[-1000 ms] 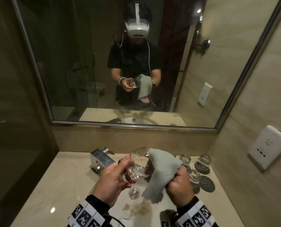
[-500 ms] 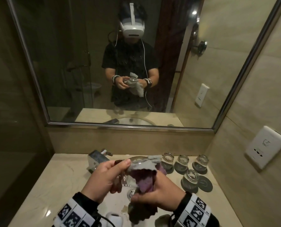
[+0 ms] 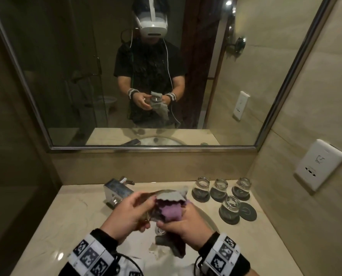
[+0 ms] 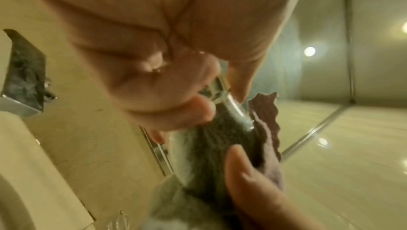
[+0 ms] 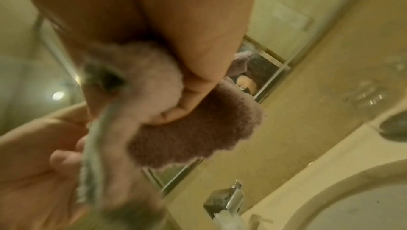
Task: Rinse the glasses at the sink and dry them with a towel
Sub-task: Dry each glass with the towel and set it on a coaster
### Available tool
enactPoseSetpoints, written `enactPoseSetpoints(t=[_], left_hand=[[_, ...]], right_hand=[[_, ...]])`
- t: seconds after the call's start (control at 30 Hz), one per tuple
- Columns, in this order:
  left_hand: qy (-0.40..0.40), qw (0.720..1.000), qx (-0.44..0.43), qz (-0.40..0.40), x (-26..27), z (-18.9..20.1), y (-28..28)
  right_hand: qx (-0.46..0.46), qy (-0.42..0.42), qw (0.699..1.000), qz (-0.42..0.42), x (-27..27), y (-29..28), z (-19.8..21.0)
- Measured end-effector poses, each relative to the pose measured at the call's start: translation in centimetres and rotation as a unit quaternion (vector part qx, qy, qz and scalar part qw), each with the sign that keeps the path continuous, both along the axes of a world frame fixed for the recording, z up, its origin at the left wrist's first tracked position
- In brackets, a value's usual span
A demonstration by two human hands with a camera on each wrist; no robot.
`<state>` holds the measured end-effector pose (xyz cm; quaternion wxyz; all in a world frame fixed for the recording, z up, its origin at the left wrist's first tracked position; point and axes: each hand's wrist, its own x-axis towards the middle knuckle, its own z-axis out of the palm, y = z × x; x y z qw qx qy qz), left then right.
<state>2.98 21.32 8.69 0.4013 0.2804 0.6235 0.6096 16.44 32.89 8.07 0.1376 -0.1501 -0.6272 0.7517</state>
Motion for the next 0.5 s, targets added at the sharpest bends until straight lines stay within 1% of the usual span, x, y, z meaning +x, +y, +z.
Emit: enactPoseSetpoints(t=[0.03,0.07,0.1,0.13,0.17,0.2,0.23,0.27,0.3,0.33,0.37,0.4,0.43,0.47,0.5], left_hand=[[0.084,0.996,0.007,-0.011,0.0,-0.1,-0.1],[0.172,0.985,0.012,-0.027,0.0,-0.2,-0.3],[0.233,0.972,0.009,-0.038,-0.3,-0.5,-0.4],[0.250,0.967,0.007,-0.047,-0.5,-0.8,-0.5],[0.233,0.971,0.006,-0.055,-0.7,-0.7,-0.5],[0.179,0.982,0.004,-0.062,-0.8,-0.5,-0.4],[0.080,0.995,0.000,-0.057,-0.7,-0.3,-0.1],[-0.027,0.999,-0.004,-0.045,-0.7,-0.2,0.2],[-0.082,0.996,-0.004,-0.030,-0.9,-0.1,0.3],[-0.073,0.997,0.001,-0.025,-0.9,-0.1,0.3],[-0.010,1.000,0.008,-0.026,-0.9,-0.3,0.2],[0.089,0.995,0.018,-0.030,-1.1,-0.6,0.2],[0.202,0.978,0.029,-0.048,-1.4,-0.9,0.0],[0.293,0.953,0.031,-0.065,-1.6,-1.3,-0.1],[0.333,0.940,0.027,-0.074,-1.7,-1.4,-0.1]], right_hand=[[-0.029,0.006,1.000,-0.005,-0.1,0.2,-0.2],[-0.080,0.009,0.997,-0.003,-0.2,0.4,-0.4],[-0.128,0.009,0.992,-0.003,-0.3,0.4,-0.1],[-0.162,0.009,0.987,0.000,-0.3,0.5,0.0],[-0.170,0.007,0.985,-0.001,-0.3,0.8,-0.1],[-0.154,0.005,0.988,0.002,-0.2,1.0,-0.3],[-0.124,0.001,0.992,0.009,-0.3,1.0,-0.3],[-0.091,-0.006,0.996,0.013,-0.5,1.0,0.0],[-0.082,-0.011,0.996,0.018,-0.6,0.9,0.2],[-0.077,-0.016,0.997,0.025,-0.6,1.0,0.3],[-0.087,-0.012,0.996,0.032,-0.7,1.1,0.3],[-0.106,0.001,0.994,0.037,-0.8,1.2,0.3],[-0.162,0.022,0.986,0.039,-0.9,1.2,0.2],[-0.226,0.040,0.973,0.030,-1.0,1.2,0.1],[-0.267,0.052,0.962,0.019,-1.1,1.2,0.0]])
